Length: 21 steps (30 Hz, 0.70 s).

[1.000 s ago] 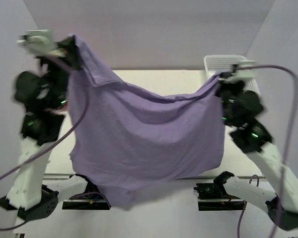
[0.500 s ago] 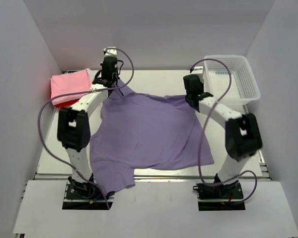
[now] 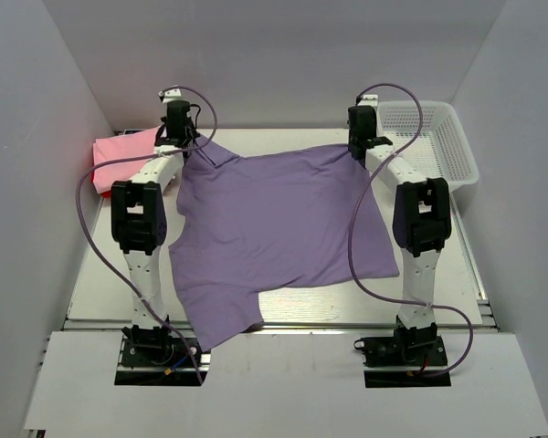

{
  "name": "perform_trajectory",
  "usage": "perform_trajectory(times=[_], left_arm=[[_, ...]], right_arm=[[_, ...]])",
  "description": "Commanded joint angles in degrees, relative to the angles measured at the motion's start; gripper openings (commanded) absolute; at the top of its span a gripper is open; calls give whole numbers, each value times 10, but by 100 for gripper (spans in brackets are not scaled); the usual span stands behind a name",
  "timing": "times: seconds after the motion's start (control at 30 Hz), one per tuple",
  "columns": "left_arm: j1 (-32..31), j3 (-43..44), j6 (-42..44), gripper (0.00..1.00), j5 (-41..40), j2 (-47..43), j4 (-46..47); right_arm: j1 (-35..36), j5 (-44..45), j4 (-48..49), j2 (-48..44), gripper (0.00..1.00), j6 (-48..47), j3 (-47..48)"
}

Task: Fold and stack the t-shirts
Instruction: Flatten out the tshirt

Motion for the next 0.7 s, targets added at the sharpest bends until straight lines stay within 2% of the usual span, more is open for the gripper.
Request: perform_trajectory(times=[0.0,0.1,0.2,0.33,0.5,0.6,0.67], left_arm=[[12,-31,-27,0,5,-50,34],[17,-95,-27,0,28,-103,86],[22,-85,-27,0,45,-108,76],[22,-66,-32,0,50,-87,65],[33,-7,-32,0,76,-43,65],[33,27,-27,0,136,2,95],[33,92,-32,0,144,34,74]], right_arm=[[0,4,-9,-15,0,4,21],[-5,-20,2,-59,0,21,-25],[-7,-64,13,-87,0,34,-40],[-12,-89,-1,-51,0,32,3],[-19,-72,-17,15,0,24,98],[-30,-69,-14,41,0,27,124],[-36,-78,-6,53,0,28,131]])
